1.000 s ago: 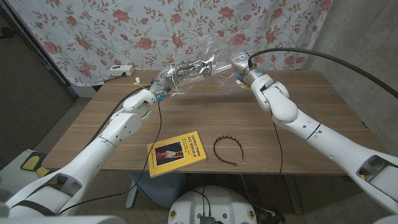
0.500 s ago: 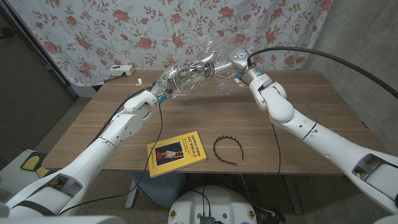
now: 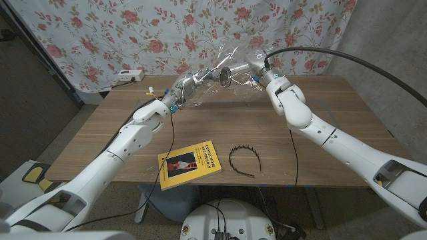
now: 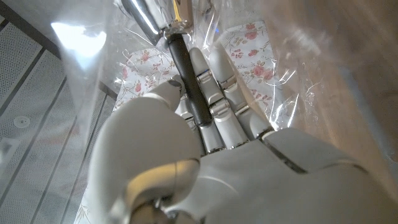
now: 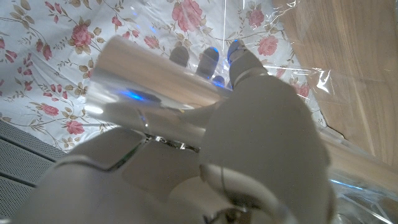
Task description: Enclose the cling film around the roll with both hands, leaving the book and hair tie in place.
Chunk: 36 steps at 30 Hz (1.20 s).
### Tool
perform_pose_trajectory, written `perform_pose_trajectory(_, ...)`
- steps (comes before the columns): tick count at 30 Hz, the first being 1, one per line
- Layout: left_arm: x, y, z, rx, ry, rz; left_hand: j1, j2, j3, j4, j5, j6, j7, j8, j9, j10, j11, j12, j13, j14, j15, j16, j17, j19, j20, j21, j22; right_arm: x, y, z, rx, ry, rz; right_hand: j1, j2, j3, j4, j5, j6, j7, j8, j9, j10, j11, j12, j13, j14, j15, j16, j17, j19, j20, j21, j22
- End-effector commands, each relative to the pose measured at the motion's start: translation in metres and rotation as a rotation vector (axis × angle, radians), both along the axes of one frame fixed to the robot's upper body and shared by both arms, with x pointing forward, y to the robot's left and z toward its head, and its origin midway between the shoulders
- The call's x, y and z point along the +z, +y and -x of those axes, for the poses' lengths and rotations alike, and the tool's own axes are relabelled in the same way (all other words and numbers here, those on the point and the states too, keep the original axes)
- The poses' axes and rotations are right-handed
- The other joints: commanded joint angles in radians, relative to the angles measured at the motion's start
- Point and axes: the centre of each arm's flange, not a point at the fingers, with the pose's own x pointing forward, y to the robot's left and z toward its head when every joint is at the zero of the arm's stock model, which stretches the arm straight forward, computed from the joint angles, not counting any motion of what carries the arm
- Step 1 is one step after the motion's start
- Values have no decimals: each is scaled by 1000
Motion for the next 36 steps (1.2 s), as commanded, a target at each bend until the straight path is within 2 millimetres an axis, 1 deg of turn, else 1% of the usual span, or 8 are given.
perform_pose_trajectory(1, -5, 0, 5, -7, 5, 7, 12, 2, 16, -7, 7, 6, 1, -3, 0, 3, 2, -2, 3, 32, -27, 0, 2, 5, -8, 7, 2, 9, -5, 0, -25, -11, -50, 83, 81, -8, -1, 12, 12, -1, -2, -1, 17, 7, 10, -4, 18, -57, 2, -1, 15, -144, 0, -1)
perform_pose_trajectory(15, -6, -4, 5, -20, 12, -11, 12, 2, 15, -7, 7, 6, 0, -4, 0, 4, 4, -1, 4, 33, -27, 0, 1, 5, -7, 7, 2, 25, -12, 6, -45, -44, -84, 87, 76, -13, -1, 22, 16, 0, -8, -8, 16, 13, 11, -10, 31, -57, 5, -4, 30, -145, -6, -2)
perform_pose_trajectory(26, -9, -6, 6, -27, 18, -20, 11, 1, 15, -6, 7, 4, -1, -5, 0, 3, 4, -1, 5, 33, -26, 0, 3, 5, -7, 7, 2, 31, -7, 7, -14, -63, -87, 86, 75, -15, 1, 27, 16, 0, -11, -9, 14, 12, 13, -12, 34, -57, 5, -4, 35, -145, -11, -2)
perform_pose_trajectory(33, -7, -9, 5, -18, 8, -49, 11, 1, 15, -6, 7, 6, -3, -4, 0, 4, 1, -1, 4, 34, -27, 0, 3, 4, -7, 8, 2, 36, -8, 16, 12, -81, -115, 87, 75, -15, 1, 30, 16, 1, -12, -8, 13, 14, 15, -12, 32, -58, 3, -3, 37, -146, -13, -2)
perform_pose_trajectory(36, -10, -12, 4, -4, 14, -48, 12, 1, 15, -6, 7, 6, -3, -4, 0, 4, 2, -2, 4, 34, -27, 0, 3, 4, -7, 8, 2, 36, -11, 22, 30, -85, -132, 87, 74, -16, 1, 31, 17, 2, -13, -8, 14, 13, 16, -12, 30, -58, 2, -3, 37, -146, -15, -2)
